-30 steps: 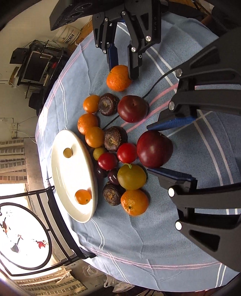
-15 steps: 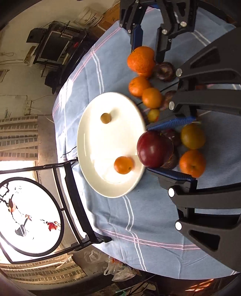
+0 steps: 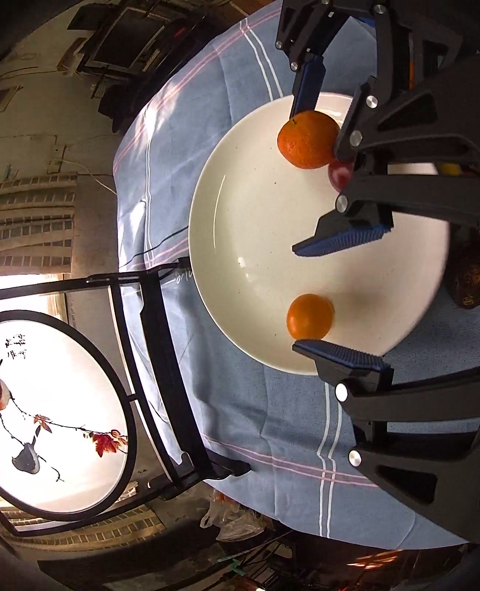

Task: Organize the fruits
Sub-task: 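Lower the plum onto the plate with the left gripper while the right gripper places the mandarin, then grasp a dark red plum with the right gripper while the left gripper grasps a mandarin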

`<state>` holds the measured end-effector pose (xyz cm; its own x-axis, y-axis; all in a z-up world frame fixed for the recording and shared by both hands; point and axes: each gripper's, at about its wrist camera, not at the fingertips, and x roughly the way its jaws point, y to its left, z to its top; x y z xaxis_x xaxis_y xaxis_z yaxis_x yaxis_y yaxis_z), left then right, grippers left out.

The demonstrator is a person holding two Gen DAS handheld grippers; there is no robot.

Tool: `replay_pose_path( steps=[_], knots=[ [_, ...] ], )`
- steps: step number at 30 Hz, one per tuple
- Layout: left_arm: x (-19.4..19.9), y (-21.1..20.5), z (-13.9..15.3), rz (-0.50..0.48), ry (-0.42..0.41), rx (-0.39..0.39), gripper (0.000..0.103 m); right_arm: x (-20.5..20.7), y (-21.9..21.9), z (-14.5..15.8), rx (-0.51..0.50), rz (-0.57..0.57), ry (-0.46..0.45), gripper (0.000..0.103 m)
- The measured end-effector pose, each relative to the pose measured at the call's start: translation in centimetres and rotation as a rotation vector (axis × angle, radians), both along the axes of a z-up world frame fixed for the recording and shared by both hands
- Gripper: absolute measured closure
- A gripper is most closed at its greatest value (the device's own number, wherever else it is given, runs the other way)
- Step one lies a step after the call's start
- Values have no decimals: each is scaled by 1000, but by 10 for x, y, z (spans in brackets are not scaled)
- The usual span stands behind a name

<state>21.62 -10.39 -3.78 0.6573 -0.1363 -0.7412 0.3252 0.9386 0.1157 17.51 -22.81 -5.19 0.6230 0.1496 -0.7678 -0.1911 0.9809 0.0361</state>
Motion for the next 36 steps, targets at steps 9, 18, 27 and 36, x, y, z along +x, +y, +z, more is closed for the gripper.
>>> replay_pose_path(
  steps=[9,18,27,36],
  knots=[
    [-17,31,-6,-4,13,-16,39,-34,-20,8,17,-15,-35,50],
    [-97,85,-3,-113,-13,-8,24,-152,16,6,27,203,-26,50],
    [-154,103,-38,-306,29,95,21,-159,59,-32,2,268,93,54],
    [-140,78,-58,-469,21,125,27,-166,52,-32,2,241,98,65]
  ],
)
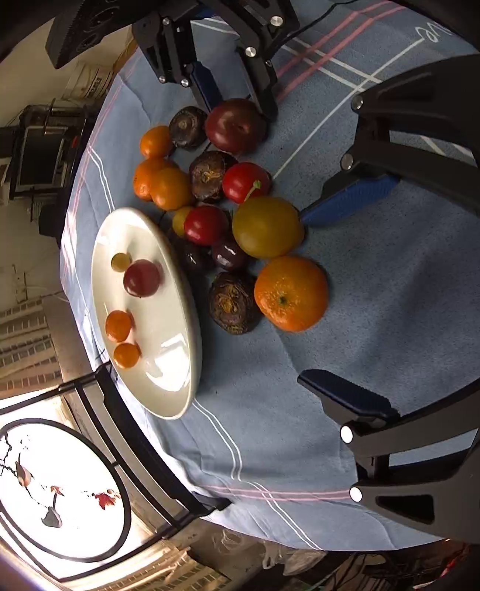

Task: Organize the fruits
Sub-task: 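Grasp a dark red plum with the right gripper while the left gripper grasps a mandarin, then release the plum onto the plate with the right gripper while the left gripper releases the mandarin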

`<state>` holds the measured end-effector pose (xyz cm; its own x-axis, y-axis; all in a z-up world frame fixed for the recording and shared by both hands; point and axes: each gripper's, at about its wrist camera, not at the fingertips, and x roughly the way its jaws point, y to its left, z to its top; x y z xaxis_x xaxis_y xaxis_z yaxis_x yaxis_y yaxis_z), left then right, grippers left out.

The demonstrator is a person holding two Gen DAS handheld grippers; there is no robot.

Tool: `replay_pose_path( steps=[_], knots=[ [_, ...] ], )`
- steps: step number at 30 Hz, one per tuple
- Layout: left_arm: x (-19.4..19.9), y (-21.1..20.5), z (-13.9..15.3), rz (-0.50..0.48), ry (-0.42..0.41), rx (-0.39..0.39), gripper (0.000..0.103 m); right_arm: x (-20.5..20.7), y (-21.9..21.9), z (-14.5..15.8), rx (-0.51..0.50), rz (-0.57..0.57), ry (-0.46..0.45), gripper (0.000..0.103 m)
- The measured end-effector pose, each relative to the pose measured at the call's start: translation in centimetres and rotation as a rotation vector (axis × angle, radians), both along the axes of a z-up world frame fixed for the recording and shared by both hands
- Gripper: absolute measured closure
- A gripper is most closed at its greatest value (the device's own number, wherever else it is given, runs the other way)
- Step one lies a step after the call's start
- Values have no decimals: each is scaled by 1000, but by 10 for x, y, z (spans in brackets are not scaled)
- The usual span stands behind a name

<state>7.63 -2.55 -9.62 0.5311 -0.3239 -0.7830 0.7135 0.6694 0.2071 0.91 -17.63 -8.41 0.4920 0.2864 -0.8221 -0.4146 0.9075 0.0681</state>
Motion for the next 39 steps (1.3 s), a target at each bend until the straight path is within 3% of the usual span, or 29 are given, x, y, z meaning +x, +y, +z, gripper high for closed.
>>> replay_pose_path(
  steps=[2,4,6,9,11,16,24,31,39],
  knots=[
    [2,-4,-2,-50,1,-1,30,-3,-4,-1,2,-6,3,65],
    [4,-7,-4,-110,13,0,44,-4,-6,-2,8,-10,6,65],
    [5,-10,-5,-130,1,11,45,-4,-8,-2,15,-15,6,65],
    [7,-10,-4,-102,-12,18,62,-5,-9,-2,20,-21,6,65],
    [8,-4,0,-76,33,-16,62,-6,-9,-2,20,-19,6,65],
    [-7,-3,-1,-64,7,9,62,-12,-14,-1,27,-26,0,65],
    [-23,-5,32,29,11,-77,62,-23,-23,4,21,-41,-15,65],
    [7,-23,72,259,-54,-132,62,-7,-34,47,37,-83,-143,65],
    [68,-50,91,417,-118,-139,62,62,-51,90,55,-170,-243,65]
  ],
)
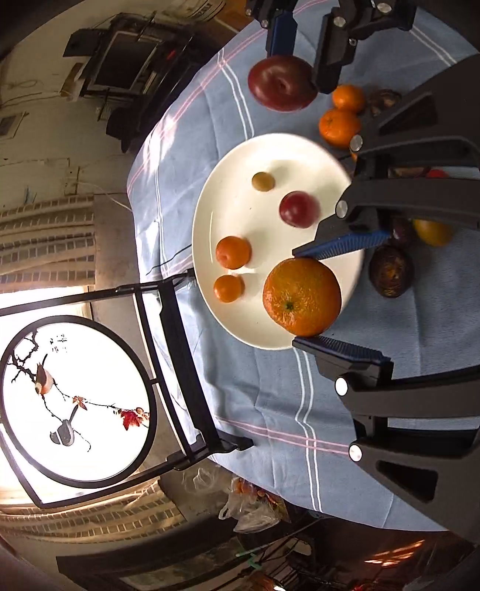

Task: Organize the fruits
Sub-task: 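Release the plum onto the plate with the right gripper while the left gripper releases the mandarin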

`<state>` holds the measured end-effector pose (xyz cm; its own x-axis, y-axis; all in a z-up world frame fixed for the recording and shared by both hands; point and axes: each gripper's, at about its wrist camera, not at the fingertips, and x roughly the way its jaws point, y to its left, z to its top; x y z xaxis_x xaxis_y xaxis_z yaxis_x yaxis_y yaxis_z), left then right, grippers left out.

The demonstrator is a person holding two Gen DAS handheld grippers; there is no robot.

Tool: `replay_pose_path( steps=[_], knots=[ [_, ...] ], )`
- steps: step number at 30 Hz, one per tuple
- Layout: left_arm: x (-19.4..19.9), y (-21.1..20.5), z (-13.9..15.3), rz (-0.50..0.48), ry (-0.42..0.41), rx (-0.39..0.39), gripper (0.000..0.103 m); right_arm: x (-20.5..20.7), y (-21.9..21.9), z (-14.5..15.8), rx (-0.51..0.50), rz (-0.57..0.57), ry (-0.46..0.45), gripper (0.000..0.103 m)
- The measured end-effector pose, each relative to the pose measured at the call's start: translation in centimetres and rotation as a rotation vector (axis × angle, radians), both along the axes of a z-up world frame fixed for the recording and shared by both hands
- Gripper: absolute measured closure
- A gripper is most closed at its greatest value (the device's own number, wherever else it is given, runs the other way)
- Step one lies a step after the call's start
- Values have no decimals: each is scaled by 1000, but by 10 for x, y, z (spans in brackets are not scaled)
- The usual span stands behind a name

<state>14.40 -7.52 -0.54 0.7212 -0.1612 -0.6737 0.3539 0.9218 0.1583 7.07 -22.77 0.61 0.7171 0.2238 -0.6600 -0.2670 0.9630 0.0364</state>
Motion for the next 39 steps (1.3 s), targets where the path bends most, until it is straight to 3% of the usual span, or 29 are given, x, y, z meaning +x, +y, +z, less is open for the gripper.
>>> replay_pose_path(
  steps=[7,13,19,27,39],
  knots=[
    [39,-7,-17,43,45,4,62,61,-13,-15,29,-53,44,65],
    [56,-5,-31,51,60,23,62,82,-15,-31,37,-58,76,65],
    [62,-3,-39,57,61,14,62,89,-14,-40,45,-54,94,65],
    [68,-8,-53,50,84,-20,62,95,-18,-54,127,-75,101,65],
    [70,-8,-65,50,90,1,62,99,-17,-59,117,-78,89,64]
  ],
)
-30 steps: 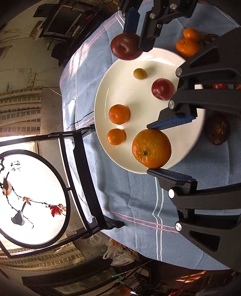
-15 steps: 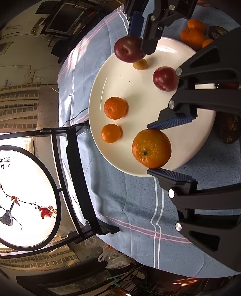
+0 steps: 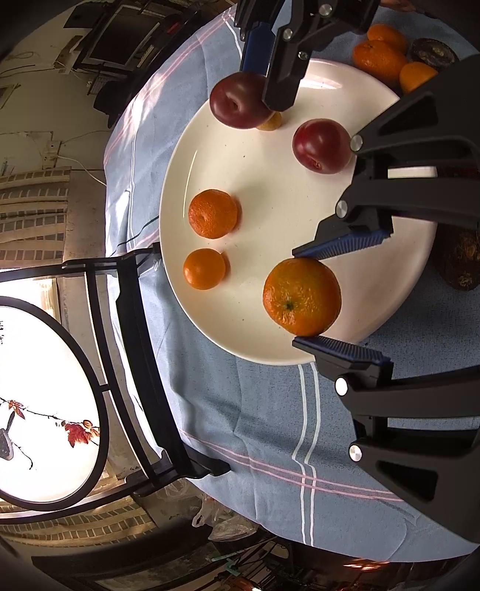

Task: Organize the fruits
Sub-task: 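Release the plum onto the plate with the right gripper while the left gripper releases the mandarin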

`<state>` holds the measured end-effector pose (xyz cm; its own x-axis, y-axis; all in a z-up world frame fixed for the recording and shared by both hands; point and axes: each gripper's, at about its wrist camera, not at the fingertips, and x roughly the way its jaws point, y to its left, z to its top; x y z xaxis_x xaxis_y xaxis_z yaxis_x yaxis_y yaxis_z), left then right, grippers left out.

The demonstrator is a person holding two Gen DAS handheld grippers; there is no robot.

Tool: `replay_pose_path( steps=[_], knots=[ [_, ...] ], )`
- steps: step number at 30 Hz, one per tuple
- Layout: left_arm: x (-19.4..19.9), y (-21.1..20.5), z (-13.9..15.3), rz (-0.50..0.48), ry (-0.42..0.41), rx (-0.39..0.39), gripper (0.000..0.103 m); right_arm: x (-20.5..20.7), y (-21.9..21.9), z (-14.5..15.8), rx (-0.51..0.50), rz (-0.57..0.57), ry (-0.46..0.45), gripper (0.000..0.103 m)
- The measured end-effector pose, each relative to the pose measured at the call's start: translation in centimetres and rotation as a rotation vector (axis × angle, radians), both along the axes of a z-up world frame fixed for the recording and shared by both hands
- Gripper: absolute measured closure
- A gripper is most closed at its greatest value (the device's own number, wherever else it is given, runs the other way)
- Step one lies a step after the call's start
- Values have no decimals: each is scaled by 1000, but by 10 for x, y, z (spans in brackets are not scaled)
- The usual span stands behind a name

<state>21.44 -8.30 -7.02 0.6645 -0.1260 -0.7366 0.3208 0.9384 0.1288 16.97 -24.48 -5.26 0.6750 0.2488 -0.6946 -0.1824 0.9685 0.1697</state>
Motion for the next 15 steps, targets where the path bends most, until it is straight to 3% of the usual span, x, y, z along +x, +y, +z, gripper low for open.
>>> replay_pose_path(
  steps=[12,13,15],
  knots=[
    [3,-5,-8,1,14,14,62,5,2,-2,-19,-20,-4,63],
    [3,-5,-8,5,13,14,61,5,1,-2,-23,-31,-16,62],
    [4,-5,-10,6,16,15,60,3,0,2,-40,-50,-53,46]
  ],
)
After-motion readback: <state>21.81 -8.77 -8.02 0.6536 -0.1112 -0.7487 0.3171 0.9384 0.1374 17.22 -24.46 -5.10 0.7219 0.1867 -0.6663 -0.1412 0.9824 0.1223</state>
